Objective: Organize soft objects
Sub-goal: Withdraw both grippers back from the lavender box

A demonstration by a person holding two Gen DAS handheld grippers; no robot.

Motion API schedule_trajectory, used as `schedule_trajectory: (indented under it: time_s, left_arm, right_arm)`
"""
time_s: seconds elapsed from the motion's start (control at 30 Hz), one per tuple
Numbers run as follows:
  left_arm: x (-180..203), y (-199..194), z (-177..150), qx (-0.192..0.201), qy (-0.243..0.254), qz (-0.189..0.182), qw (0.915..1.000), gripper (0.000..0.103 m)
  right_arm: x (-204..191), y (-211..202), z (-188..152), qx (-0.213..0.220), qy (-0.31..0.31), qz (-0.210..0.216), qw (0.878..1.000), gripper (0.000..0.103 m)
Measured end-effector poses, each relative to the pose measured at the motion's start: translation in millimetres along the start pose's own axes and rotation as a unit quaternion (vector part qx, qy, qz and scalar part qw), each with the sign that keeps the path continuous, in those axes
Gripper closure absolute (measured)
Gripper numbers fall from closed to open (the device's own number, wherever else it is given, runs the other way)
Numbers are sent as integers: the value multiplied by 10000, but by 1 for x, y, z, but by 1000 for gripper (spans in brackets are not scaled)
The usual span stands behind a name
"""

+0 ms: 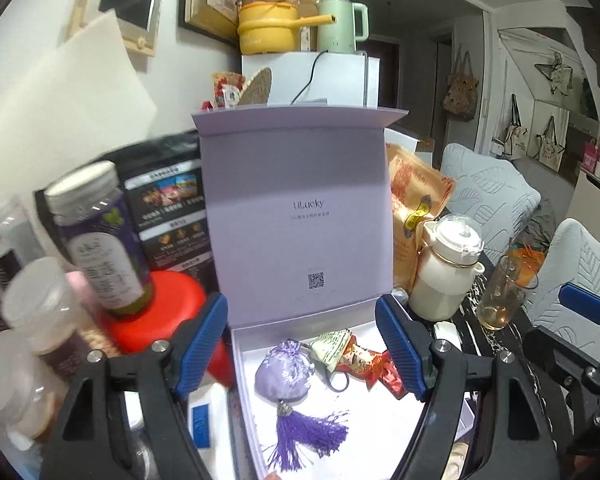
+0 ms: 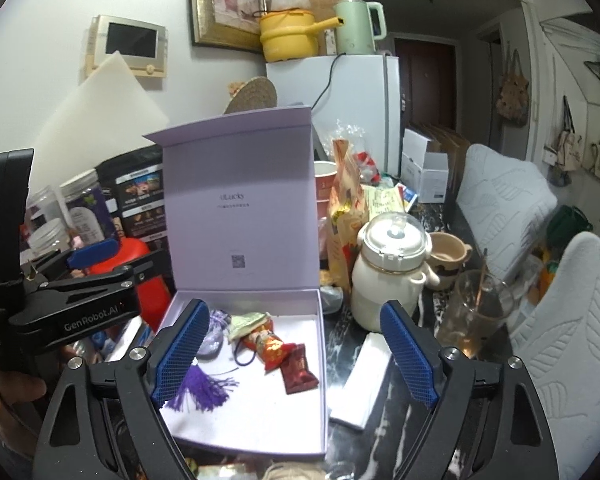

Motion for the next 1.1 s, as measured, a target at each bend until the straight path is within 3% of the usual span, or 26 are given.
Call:
schedule_trajectory:
  time_s: [0.4,0.63,1.1]
  left_arm:
    - [-4,-94,-9,449,195,-104,9987,27]
    - [-2,-135,-28,434,314,-252,9982,27]
    - [0,-199,-66,458,471,-572,9962,27]
  right_arm:
    - [-22,-80,-19,236,-57,39,9997,13]
    - [-49,-122,-38,322,-176,140,9992,11]
    - [-68,-176,-81,333,231,411,9983,10]
Point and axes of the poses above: each gripper's, at about its wrist camera, not at the fingertips, and y roughly the way its jaws point, x to its right, z to its top, the point moved 6 cm from there along y, roughly the way its jaws point, and after that the axes turned 2 degrees about z, right-handed, at the moved point
